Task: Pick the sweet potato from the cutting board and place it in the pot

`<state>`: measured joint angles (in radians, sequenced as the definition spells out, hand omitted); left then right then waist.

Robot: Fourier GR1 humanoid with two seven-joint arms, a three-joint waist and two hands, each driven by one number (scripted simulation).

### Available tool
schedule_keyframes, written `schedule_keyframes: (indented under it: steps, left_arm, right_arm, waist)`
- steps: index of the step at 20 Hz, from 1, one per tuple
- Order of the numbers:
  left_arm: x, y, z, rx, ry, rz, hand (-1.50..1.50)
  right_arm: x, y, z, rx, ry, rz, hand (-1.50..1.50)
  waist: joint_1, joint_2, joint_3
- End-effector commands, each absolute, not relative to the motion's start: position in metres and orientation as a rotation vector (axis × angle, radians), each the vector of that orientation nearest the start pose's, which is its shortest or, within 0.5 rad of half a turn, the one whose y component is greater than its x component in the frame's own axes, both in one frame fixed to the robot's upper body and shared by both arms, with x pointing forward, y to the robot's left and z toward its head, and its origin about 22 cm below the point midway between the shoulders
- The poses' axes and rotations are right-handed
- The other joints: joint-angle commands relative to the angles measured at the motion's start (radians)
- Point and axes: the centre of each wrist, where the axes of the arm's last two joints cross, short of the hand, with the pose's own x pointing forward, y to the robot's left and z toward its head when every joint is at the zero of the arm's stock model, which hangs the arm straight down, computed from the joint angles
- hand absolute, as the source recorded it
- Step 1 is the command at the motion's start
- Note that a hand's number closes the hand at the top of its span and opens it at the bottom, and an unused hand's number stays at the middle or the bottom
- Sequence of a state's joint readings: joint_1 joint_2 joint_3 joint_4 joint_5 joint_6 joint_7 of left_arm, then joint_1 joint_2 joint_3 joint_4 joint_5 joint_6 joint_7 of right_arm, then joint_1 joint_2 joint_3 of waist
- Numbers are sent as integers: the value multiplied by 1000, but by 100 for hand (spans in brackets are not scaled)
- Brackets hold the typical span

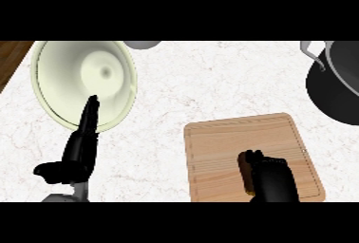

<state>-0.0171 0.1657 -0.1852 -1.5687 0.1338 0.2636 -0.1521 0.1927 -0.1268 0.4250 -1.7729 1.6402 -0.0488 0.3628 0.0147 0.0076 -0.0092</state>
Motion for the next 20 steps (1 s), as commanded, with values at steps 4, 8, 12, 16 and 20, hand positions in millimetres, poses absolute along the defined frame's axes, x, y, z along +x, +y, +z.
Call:
schedule_keyframes:
  steps: [4,8,12,16,20]
  left_arm:
    - [247,211,13,43,-1748,-10,0]
    - [249,206,15,14,-1749,-36,0]
    - [253,203,18,4,-1757,-77,0]
    - [257,204,16,10,-1735,-45,0]
    - [264,201,12,19,-1738,-39,0]
  right_arm:
    - [255,-190,42,-1308,-982,720,150]
    - [313,-190,89,-1383,-985,530,150]
    - [362,-187,132,-1544,-995,411,150]
    - [402,-186,173,-1664,-933,344,150]
    - [430,-187,188,-1754,-846,260,150]
  waist:
    - [67,45,15]
    - [107,34,11]
    - [119,32,10]
    - [97,27,8]
    - [82,28,8]
